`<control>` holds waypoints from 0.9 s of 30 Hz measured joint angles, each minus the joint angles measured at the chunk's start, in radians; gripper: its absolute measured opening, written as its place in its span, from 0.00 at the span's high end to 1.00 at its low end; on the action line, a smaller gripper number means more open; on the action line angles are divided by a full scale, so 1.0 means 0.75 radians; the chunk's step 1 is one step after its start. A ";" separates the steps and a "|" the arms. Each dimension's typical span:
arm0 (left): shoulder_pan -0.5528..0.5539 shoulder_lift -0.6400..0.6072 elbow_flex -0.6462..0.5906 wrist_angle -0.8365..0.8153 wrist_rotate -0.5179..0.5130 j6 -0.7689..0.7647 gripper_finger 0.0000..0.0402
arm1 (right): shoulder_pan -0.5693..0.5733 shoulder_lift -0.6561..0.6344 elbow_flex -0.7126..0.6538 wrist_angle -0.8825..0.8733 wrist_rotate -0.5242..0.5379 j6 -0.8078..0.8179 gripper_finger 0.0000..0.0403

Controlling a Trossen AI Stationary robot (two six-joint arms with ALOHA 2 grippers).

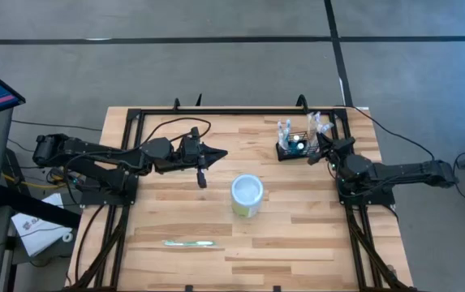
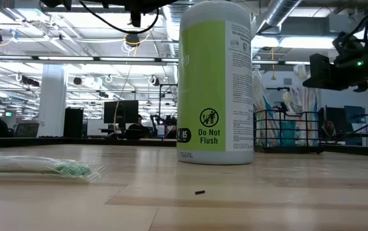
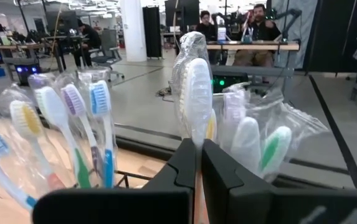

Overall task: Pick & Place toothbrushing station
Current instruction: Put the orange toothbrush into the wire organizer

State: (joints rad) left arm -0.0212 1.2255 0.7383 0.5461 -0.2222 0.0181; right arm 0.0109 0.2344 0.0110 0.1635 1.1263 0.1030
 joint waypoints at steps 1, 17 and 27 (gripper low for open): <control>0.000 0.000 0.000 0.000 0.000 0.000 0.99 | -0.003 0.001 -0.002 -0.008 -0.001 0.010 1.00; 0.000 0.000 0.000 -0.001 -0.003 -0.001 0.99 | -0.009 0.009 -0.003 -0.191 0.008 0.177 1.00; 0.000 0.000 0.000 -0.001 -0.003 -0.001 0.99 | -0.012 0.011 -0.004 -0.187 -0.001 0.180 0.94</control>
State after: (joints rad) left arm -0.0212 1.2255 0.7383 0.5457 -0.2241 0.0177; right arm 0.0021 0.2424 0.0082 0.0230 1.1253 0.2382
